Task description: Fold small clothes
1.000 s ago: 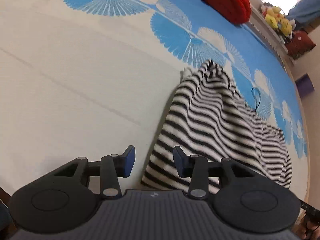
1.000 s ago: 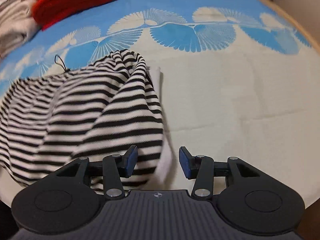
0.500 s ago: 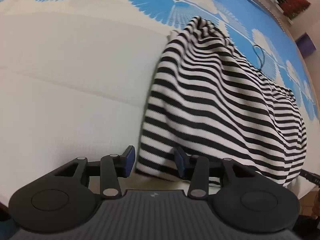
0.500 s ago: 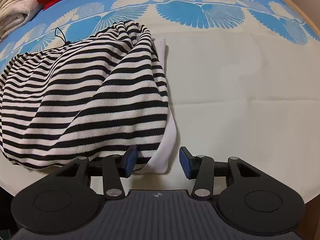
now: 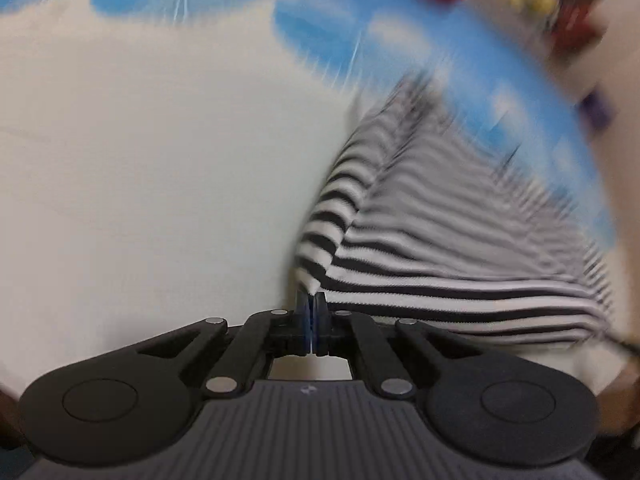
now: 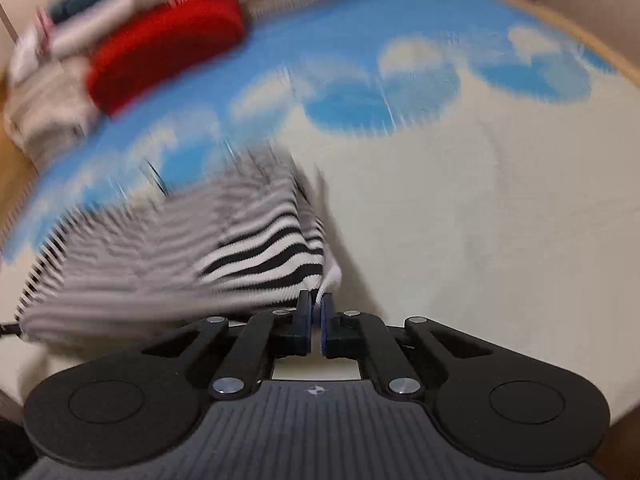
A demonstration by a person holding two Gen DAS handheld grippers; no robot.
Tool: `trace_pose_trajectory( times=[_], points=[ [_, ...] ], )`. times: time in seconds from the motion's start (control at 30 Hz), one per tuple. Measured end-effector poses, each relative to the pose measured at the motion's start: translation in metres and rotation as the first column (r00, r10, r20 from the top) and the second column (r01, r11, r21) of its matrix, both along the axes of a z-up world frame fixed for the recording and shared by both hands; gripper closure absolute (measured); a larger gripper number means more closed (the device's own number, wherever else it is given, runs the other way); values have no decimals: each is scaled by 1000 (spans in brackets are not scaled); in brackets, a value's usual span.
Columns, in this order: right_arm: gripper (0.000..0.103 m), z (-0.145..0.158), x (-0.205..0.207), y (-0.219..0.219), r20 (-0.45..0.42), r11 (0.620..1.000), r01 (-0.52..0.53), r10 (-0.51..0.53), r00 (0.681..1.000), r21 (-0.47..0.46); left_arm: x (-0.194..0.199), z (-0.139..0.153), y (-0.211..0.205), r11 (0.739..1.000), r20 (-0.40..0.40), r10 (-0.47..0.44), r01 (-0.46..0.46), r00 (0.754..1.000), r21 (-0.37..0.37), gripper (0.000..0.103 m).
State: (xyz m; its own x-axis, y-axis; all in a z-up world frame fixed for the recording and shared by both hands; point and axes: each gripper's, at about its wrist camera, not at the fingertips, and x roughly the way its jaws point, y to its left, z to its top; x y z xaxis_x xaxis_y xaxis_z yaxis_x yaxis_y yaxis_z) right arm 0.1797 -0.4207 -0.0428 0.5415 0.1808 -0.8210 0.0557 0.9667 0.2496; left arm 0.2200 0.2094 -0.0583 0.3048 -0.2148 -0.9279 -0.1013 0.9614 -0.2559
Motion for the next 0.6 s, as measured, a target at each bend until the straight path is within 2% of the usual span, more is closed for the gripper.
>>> trace_pose_trajectory(
  times=[0.07, 0.1, 0.17, 0.2, 0.27, 0.33, 0.37, 0.4, 0.47, 0.6],
  points=[
    [100, -19, 5, 11, -112, 996, -61, 54, 992, -60, -1, -13, -11, 997, -79, -63, 67, 995, 46, 102],
    [100, -23, 6, 16, -140, 993, -84, 72, 988, -83, -2, -16, -15, 995, -99, -78, 84, 992, 55, 102],
    [100, -26, 9, 23, -162, 988, -103, 85, 983, -111, -2, -12, -19, 995, -88, -82, 88, 993, 57, 100],
    [99, -25, 10, 23, -158, 989, -93, 74, 985, -114, -1, -7, -19, 996, -63, -75, 78, 995, 49, 98],
    [97, -17, 12, 22, -122, 990, -54, 39, 992, -127, 1, 6, -14, 999, 15, -46, 45, 999, 23, 79],
    [91, -5, 11, 20, -50, 990, -14, 7, 999, -142, 0, 18, -11, 1000, 88, -12, 12, 996, -7, 66],
    [85, 0, 11, 21, -15, 992, 1, -3, 1000, -126, 3, 21, -11, 1000, 106, -2, 4, 994, -17, 62],
    [79, 3, 10, 21, 8, 995, 7, -6, 1000, -99, 5, 23, -14, 1000, 116, 3, -1, 993, -23, 62],
    [76, 3, 16, 24, 17, 997, -5, 6, 1000, -79, 9, 24, -21, 1000, 129, -5, 6, 992, -10, 62],
    [76, -7, 28, 37, -17, 991, -50, 48, 999, -124, 28, 25, -40, 999, 173, -19, 12, 985, 40, 56]
  ],
)
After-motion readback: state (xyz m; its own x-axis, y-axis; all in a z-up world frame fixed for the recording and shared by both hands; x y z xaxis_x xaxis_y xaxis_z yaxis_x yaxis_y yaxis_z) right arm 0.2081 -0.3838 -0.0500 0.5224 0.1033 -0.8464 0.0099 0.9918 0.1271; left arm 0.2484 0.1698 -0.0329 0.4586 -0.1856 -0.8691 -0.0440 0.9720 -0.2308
